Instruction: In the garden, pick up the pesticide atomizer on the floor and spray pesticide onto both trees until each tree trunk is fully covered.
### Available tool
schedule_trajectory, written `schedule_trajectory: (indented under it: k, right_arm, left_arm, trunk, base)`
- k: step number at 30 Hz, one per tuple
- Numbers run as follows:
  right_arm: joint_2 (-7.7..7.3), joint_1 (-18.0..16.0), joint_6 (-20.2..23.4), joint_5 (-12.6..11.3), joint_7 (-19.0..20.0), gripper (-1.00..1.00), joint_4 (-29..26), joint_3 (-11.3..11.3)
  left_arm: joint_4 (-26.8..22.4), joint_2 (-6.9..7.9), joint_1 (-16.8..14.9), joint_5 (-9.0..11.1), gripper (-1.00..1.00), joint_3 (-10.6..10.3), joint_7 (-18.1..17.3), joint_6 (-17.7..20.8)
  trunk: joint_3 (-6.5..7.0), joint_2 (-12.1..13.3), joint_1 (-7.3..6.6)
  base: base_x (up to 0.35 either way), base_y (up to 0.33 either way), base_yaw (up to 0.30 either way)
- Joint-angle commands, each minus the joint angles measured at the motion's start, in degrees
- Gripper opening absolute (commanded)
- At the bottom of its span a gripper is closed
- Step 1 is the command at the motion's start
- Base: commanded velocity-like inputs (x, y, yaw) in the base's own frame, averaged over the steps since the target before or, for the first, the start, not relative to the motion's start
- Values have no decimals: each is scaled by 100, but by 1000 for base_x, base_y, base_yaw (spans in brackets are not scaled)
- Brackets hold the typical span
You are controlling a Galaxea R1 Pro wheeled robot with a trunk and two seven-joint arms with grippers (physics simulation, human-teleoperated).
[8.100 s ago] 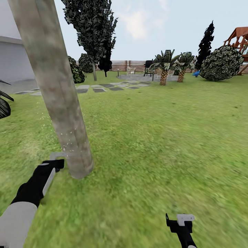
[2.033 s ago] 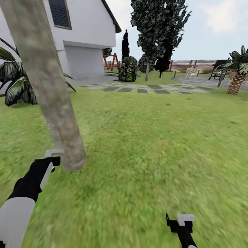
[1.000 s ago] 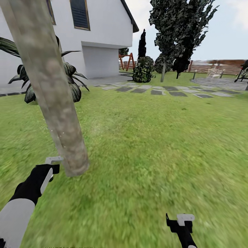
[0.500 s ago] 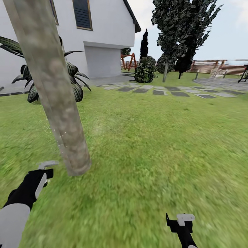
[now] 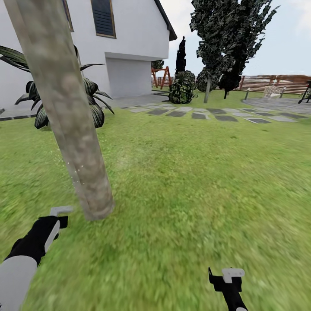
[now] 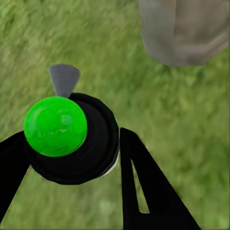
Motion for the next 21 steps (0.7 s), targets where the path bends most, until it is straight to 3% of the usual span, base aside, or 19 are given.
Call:
schedule_trajectory:
  k: [1,7,15,18,21]
  right_arm:
    - [0,0,0,1,0,100,1,0]
    - [6,0,0,3,0,100,6,0]
    - [6,0,0,8,0,100,7,0]
    - [6,0,0,8,0,100,7,0]
    - [6,0,0,8,0,100,7,0]
  left_arm:
    - [5,26,8,26,-100,-8,-2,-7]
    - [36,-75,18,34,-100,-16,13,-466]
    - [175,-35,18,24,-100,16,15,-534]
    - [295,-17,19,23,-100,220,9,-545]
    - [413,-40,21,17,-100,255,7,-615]
  trunk:
    - [0,0,0]
    - [0,0,0]
    - [0,0,0]
    - [0,0,0]
    - [0,0,0]
  base:
    - [0,0,0]
    - [66,-187,0]
    - [179,-186,0]
    - [136,-14,0]
    - [22,-2,0]
